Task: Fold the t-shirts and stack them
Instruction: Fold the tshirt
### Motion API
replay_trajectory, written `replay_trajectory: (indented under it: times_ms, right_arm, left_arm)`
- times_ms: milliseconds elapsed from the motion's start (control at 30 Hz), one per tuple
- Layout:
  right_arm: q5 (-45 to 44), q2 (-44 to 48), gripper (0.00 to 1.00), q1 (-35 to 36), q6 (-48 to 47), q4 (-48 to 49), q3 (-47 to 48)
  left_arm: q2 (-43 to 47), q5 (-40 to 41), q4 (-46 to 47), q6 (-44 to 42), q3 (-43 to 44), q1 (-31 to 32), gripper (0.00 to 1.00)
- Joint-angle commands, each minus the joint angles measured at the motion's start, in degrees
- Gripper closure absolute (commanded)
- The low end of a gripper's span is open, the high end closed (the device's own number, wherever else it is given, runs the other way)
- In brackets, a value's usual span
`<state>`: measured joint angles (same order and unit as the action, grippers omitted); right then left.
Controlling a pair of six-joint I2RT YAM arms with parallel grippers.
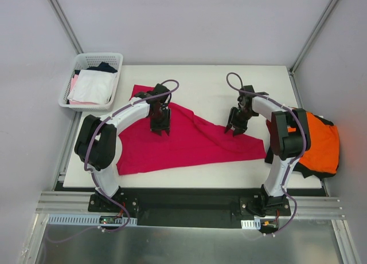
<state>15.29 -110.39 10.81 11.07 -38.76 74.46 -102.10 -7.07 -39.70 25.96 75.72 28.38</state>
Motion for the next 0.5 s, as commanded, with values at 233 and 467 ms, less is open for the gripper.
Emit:
replay_trajectory:
  times_ms: [233, 467]
  right_arm:
    - [-0.4, 0.1, 0.76, 0.5, 1.0, -0.7, 2.3]
    - [-1.0, 0.1, 0.99, 0.8, 0.9, -1.1, 2.7]
  left_arm:
    - [-0.4, -0.6, -1.0, -0.5, 2.0, -0.3, 0.61]
    - [0.1, -0.4, -1.0, -0.5, 1.3, -0.4, 0.61]
